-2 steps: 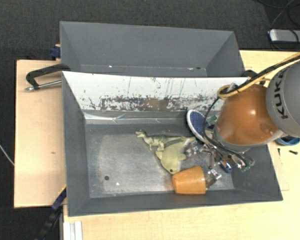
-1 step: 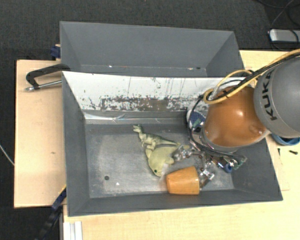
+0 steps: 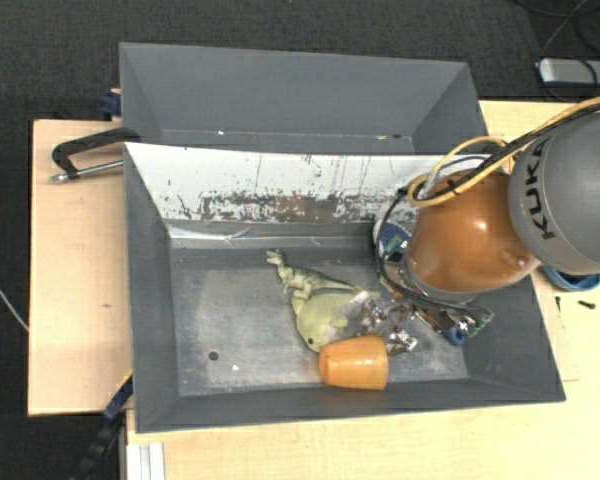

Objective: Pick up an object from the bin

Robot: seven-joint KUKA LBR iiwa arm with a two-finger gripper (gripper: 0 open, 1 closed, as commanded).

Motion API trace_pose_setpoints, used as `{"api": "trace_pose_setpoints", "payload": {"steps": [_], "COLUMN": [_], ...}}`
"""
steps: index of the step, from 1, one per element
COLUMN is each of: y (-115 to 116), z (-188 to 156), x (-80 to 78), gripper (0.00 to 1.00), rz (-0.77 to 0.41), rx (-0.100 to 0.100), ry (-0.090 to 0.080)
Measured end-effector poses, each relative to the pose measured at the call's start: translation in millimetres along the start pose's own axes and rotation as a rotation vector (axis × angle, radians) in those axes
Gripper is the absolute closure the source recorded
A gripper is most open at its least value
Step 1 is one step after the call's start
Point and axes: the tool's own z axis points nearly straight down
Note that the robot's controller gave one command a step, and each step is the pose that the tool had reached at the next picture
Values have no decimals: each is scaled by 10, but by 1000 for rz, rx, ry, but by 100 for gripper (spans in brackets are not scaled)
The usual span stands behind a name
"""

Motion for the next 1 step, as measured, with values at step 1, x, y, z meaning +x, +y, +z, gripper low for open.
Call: {"api": "trace_pose_setpoints", "payload": {"steps": [1], "y": [-902], "z": [-1321], "x": [-33], "gripper": [100], "rz": [-50], "rx": [9], "ry": [-5]}}
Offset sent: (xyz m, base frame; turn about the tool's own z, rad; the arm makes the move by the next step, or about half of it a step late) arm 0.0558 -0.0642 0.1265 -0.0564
